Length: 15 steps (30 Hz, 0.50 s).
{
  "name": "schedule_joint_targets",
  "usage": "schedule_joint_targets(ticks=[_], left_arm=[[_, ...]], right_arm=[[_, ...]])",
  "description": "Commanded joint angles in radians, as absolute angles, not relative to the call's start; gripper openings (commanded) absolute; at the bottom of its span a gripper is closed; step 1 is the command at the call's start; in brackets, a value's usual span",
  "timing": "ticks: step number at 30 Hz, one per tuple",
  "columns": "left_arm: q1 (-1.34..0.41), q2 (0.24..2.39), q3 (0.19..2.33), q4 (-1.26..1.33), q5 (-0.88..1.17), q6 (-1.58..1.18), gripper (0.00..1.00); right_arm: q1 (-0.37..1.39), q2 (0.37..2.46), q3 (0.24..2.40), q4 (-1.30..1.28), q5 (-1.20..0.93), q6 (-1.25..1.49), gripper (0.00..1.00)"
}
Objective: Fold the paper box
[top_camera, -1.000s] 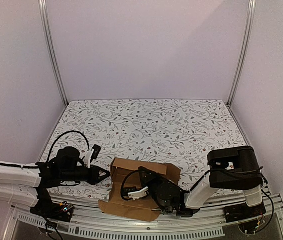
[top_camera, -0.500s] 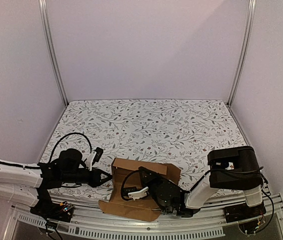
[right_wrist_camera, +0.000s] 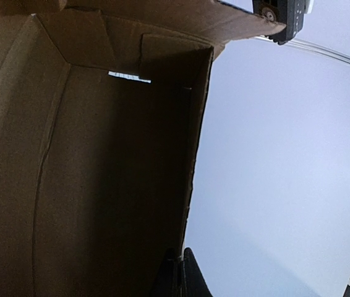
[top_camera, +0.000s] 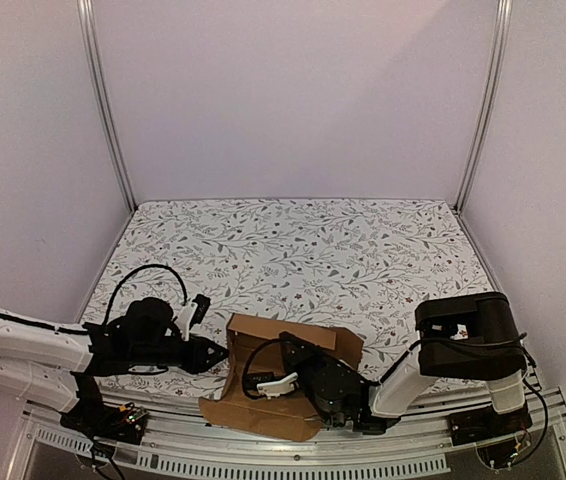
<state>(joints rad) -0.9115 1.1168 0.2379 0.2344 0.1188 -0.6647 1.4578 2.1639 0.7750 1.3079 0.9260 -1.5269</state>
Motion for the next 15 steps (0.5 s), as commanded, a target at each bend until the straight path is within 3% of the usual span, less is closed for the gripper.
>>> schedule_joint_targets(ticks=[1,15], left_arm=[[-0.934,1.122,0.265,0.283,0.082,-0.667,0.28],[-0.961,1.183,0.270,0.313,0.018,-0.639,0.46]], right_arm=[[1.471,2.200,0.765,1.272,0.913,-1.529,0.00],[1.473,2.194,0.760,1.263,0.915,-1.534,0.00]])
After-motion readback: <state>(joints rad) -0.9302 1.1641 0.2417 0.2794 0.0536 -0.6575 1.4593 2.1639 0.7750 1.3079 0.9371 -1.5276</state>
